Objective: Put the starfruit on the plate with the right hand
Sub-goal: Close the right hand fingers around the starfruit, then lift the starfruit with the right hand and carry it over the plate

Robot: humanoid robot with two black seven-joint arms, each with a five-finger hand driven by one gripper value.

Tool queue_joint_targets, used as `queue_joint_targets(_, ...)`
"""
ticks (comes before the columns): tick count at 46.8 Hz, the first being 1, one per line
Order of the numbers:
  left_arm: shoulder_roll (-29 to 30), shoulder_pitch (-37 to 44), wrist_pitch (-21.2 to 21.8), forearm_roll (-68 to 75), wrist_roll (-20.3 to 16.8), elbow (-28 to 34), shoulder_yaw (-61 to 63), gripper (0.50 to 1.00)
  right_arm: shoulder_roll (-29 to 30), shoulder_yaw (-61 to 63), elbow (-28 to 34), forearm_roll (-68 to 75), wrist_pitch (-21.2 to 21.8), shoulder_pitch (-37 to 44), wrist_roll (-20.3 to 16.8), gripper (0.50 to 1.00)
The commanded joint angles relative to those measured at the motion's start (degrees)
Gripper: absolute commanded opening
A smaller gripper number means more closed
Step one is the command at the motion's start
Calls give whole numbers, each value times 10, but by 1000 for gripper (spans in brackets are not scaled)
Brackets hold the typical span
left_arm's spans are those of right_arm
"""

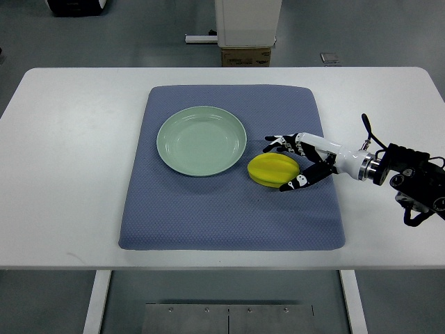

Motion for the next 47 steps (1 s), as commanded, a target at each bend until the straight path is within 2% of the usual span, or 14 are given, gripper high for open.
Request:
queue_joint_targets(1,0,0,0,0,0,0,0,1000,1,0,0,-1,-2,0,0,981)
queue_joint_targets(15,0,0,0,0,0,0,1,1000,1,0,-6,-1,-15,-5,0,868)
queue_joint_targets(25,0,0,0,0,0,0,0,1000,1,-13,-10,-1,-28,-5,0,757)
queue_joint_targets(29,0,0,0,0,0,0,1,1000,1,-14,-13,-1,-36,-5,0,690)
queue_joint_targets(35,0,0,0,0,0,0,0,1000,1,-16,-16,-1,-40,-8,0,500)
queue_joint_targets(47,0,0,0,0,0,0,1,1000,0,-7,-15,5,-39,7,0,500)
